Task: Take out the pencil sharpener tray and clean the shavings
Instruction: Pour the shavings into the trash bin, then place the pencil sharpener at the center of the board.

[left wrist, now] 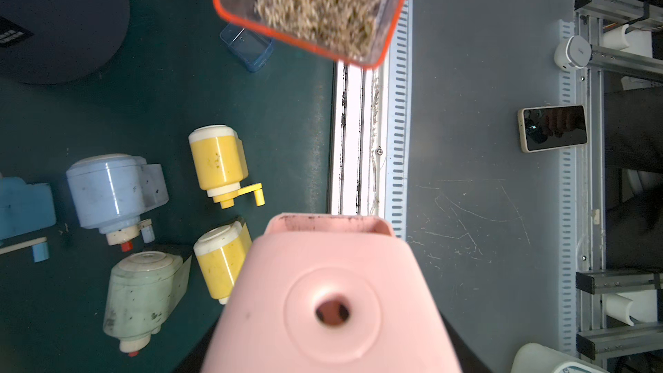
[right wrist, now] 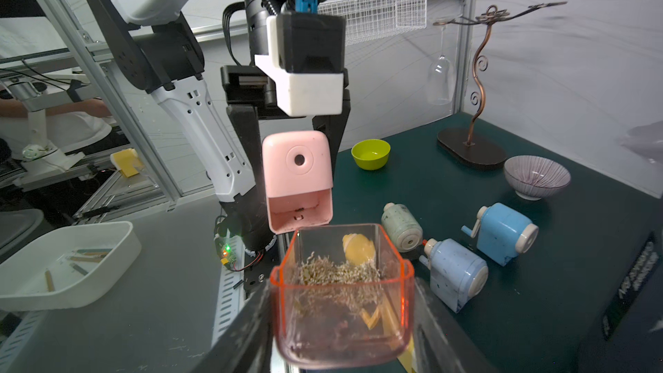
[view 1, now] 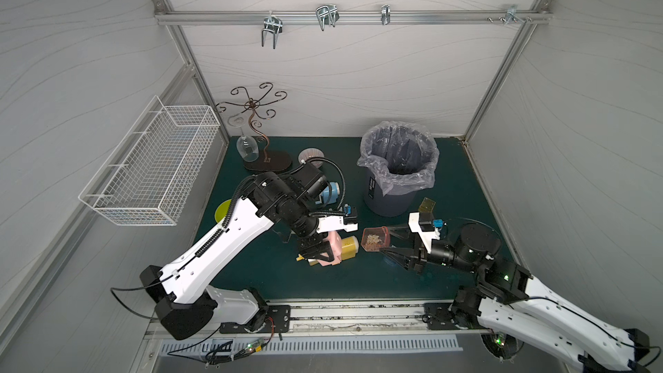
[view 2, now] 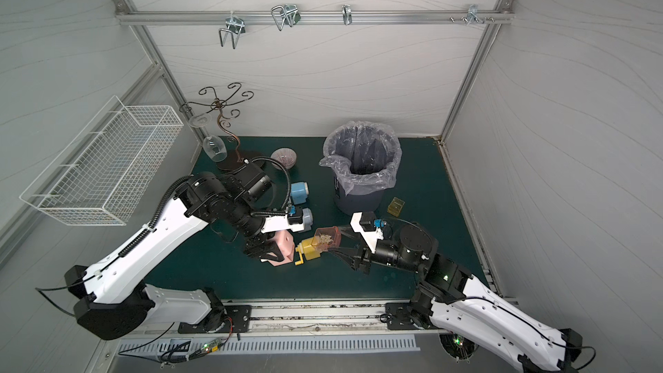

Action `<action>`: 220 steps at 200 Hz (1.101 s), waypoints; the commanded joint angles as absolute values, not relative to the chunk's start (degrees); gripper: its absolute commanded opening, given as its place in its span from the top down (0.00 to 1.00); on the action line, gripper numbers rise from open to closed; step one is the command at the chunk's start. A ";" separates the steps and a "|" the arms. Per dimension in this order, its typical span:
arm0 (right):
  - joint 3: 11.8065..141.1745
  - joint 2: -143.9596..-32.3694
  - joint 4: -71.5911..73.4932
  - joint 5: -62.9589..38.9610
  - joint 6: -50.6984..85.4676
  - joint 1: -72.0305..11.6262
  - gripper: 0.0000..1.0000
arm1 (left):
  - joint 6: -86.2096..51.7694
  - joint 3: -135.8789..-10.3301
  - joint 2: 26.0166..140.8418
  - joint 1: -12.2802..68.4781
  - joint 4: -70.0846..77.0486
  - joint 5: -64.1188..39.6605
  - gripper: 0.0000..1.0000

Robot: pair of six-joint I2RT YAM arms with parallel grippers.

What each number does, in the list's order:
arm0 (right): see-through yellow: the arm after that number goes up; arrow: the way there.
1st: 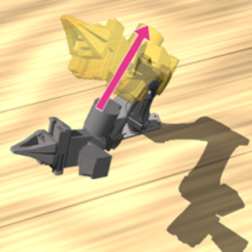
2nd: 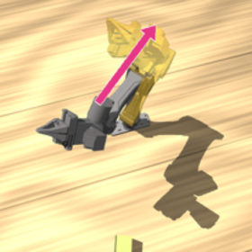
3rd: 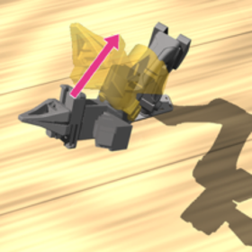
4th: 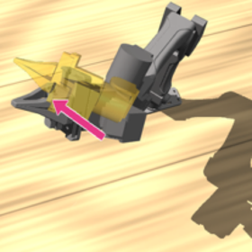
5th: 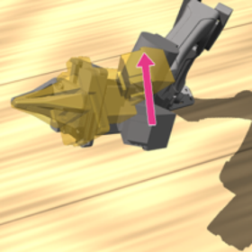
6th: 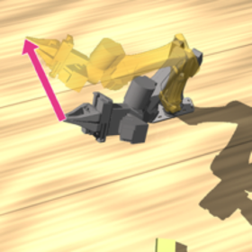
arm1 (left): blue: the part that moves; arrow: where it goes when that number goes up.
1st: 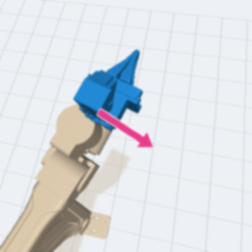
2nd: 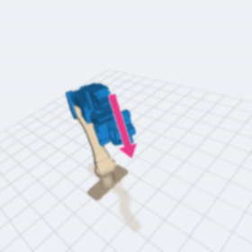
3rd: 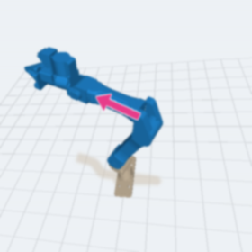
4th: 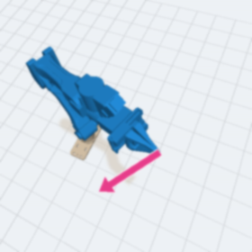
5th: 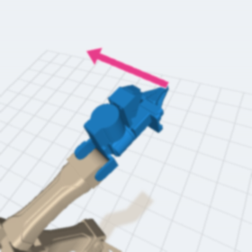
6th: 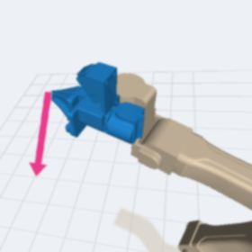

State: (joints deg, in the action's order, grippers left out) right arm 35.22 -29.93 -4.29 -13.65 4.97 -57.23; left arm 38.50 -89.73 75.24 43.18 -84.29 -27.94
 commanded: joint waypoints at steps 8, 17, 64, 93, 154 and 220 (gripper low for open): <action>38.97 -31.92 -5.80 -11.39 4.97 -53.99 1.00 | 41.34 -88.63 74.09 39.88 -84.78 -27.93 1.00; 41.93 -34.71 -6.51 -13.83 5.99 -51.44 1.00 | 41.66 -87.67 74.01 38.52 -83.17 -27.45 1.00; 59.56 -48.63 -10.77 -19.47 16.36 -35.13 1.00 | 44.59 -82.49 75.72 30.96 -75.98 -19.69 1.00; 72.08 -56.46 -16.95 -19.59 24.76 -29.93 1.00 | 44.11 -86.04 80.74 25.90 -72.87 -16.32 1.00; 92.31 -68.69 -36.92 -23.73 58.11 -17.38 1.00 | 45.42 -88.96 90.26 22.79 -66.14 3.25 1.00; 85.38 -74.90 -28.36 -40.13 91.85 -9.42 1.00 | 49.31 -77.48 88.52 21.25 -51.33 7.98 1.00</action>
